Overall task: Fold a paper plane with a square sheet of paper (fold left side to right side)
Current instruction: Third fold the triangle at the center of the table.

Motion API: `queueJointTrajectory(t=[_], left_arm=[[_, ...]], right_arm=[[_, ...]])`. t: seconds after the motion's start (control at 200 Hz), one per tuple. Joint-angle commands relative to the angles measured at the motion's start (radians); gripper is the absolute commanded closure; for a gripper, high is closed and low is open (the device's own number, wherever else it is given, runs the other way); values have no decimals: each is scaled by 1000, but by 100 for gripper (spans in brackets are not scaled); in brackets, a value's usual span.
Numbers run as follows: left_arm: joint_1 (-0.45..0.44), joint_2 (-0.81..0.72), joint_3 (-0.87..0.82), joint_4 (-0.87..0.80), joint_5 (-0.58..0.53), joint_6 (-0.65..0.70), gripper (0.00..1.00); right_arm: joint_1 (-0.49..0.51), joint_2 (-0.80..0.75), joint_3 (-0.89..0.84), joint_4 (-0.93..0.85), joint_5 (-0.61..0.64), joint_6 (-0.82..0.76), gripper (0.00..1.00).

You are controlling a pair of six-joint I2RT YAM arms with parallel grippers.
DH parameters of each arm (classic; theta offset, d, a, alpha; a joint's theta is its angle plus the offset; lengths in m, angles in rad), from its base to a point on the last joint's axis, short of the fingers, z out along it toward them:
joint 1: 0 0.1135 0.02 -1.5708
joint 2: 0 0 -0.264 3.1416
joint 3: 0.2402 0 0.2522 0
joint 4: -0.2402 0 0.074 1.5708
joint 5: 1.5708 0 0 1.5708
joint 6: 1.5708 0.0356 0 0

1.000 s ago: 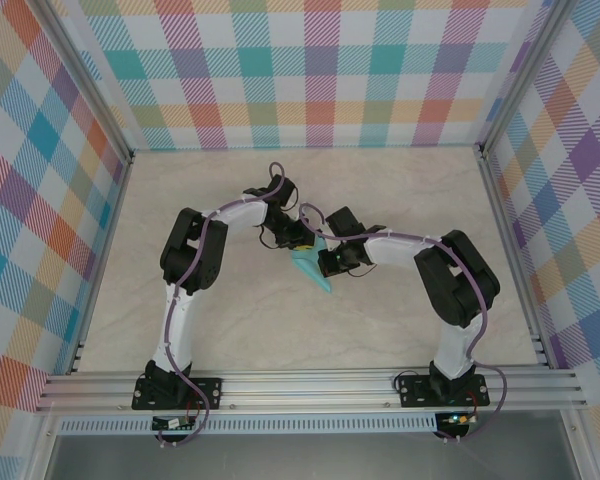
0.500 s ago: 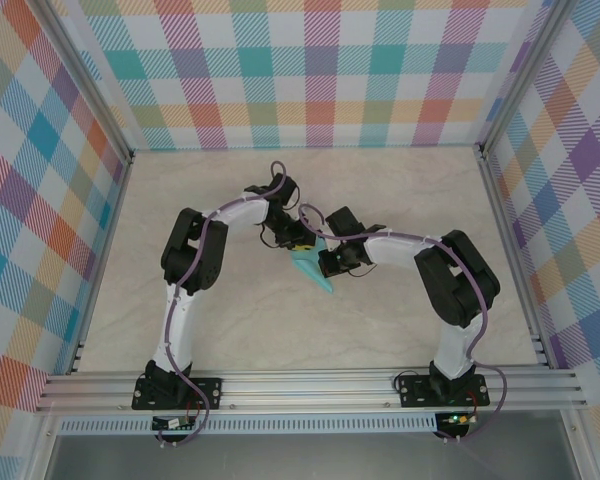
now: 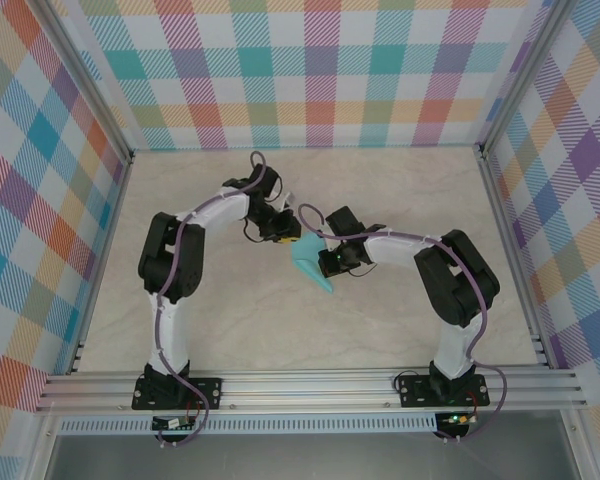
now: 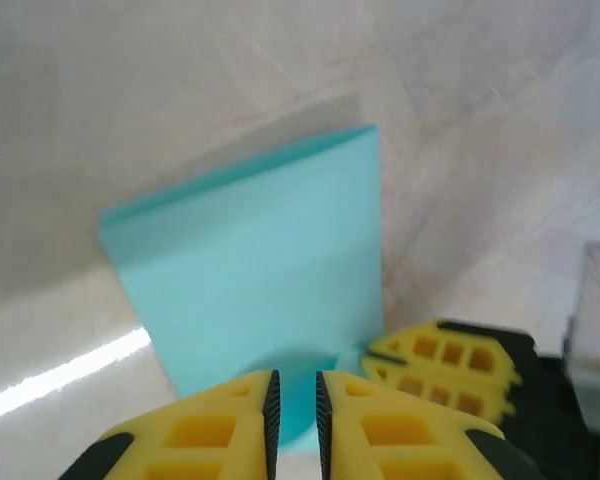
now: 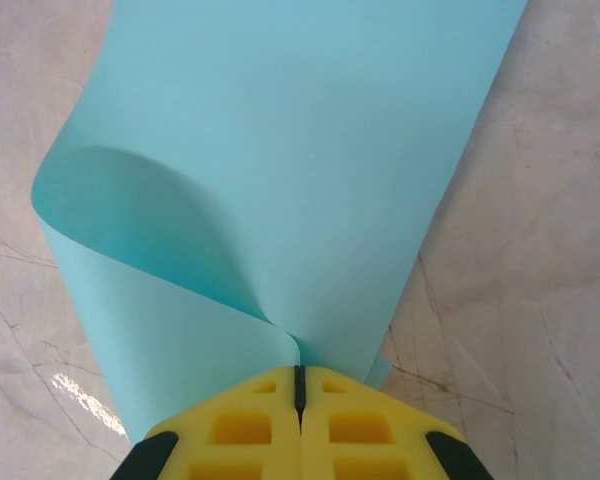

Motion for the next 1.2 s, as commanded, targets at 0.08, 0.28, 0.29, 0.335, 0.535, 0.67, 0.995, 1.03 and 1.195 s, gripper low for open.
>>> queueJointTrajectory(t=[0.08, 0.28, 0.29, 0.335, 0.535, 0.67, 0.995, 1.03, 1.195], left_arm=[[-7, -141, -165, 113, 79, -55, 83], [-74, -121, -213, 162, 123, -76, 84], [-76, -118, -214, 163, 121, -77, 84], [-81, -106, -219, 175, 117, -83, 84], [-96, -68, -228, 198, 113, -95, 84], [-98, -56, -244, 204, 106, -90, 84], [-98, -18, -259, 206, 64, -78, 85], [-98, -17, -257, 203, 60, -75, 85], [-98, -17, -259, 195, 49, -70, 85]], right_arm=[[3, 43, -8, -84, -8, -16, 100], [3, 47, -6, -85, -8, -15, 100], [3, 47, -5, -85, -8, -15, 100], [3, 48, -5, -86, -8, -14, 100], [3, 48, -3, -89, -8, -16, 100], [3, 50, -1, -89, -8, -15, 100], [3, 50, 3, -96, -8, -20, 100], [3, 48, 2, -95, -8, -19, 100], [3, 47, 4, -99, -4, -21, 100]])
